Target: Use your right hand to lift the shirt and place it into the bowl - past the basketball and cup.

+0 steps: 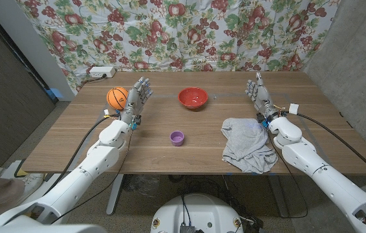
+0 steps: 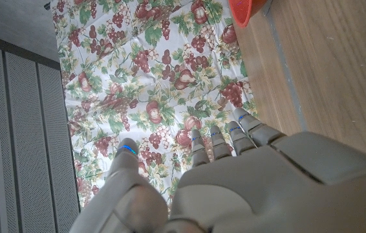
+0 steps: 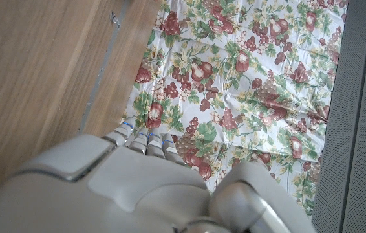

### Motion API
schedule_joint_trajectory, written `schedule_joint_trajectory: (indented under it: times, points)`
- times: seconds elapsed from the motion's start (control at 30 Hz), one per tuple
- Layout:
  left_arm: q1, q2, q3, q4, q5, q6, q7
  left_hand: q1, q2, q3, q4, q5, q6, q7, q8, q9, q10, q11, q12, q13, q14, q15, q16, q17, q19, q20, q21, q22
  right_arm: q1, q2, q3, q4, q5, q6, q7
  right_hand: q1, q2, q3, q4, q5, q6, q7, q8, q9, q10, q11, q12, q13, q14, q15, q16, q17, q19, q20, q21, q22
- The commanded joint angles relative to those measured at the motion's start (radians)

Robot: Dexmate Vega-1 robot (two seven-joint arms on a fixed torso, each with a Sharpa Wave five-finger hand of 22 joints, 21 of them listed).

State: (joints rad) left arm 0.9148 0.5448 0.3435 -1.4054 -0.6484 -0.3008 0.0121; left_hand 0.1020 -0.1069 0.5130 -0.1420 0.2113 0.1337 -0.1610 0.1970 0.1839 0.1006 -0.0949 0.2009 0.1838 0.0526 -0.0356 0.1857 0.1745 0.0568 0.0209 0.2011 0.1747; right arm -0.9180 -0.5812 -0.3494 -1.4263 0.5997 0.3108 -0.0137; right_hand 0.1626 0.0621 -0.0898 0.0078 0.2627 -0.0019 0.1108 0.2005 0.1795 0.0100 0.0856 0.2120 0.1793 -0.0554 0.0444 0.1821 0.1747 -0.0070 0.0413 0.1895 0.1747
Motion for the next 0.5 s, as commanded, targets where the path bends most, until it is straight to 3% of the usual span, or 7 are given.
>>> schedule_joint_trajectory:
  times: [0.03, 0.5]
  points:
    - [0.013, 0.017, -0.01, -0.021, -0.003, -0.005, -0.006, -0.003, 0.002, 0.005, -0.002, 0.001, 0.008, -0.004, 0.005, 0.004, 0.007, 0.001, 0.001, 0.002, 0.003, -0.014, 0.002, 0.004, 0.007, -0.002, 0.0, 0.002, -0.041, -0.039, 0.007, -0.07, -0.051, -0.009, -0.048, 0.019, -0.002, -0.001, -0.006, 0.006, 0.011, 0.0, 0.006, 0.005, 0.006, 0.001, 0.004, 0.003, -0.002, -0.002, 0.003, 0.002, 0.003, -0.003, 0.005, 0.001]
    - [0.016, 0.028, -0.011, -0.036, 0.004, 0.0, -0.005, -0.002, 0.003, 0.005, -0.002, 0.0, 0.006, -0.004, 0.004, 0.004, 0.006, 0.004, 0.0, 0.002, 0.002, -0.012, 0.001, 0.004, 0.007, -0.002, -0.001, 0.002, -0.041, -0.064, 0.003, -0.084, -0.096, -0.027, -0.07, 0.044, 0.001, 0.007, -0.021, 0.01, 0.013, -0.001, 0.007, 0.005, 0.008, 0.0, 0.003, 0.003, -0.002, -0.006, 0.001, 0.002, 0.001, -0.004, 0.003, 0.001]
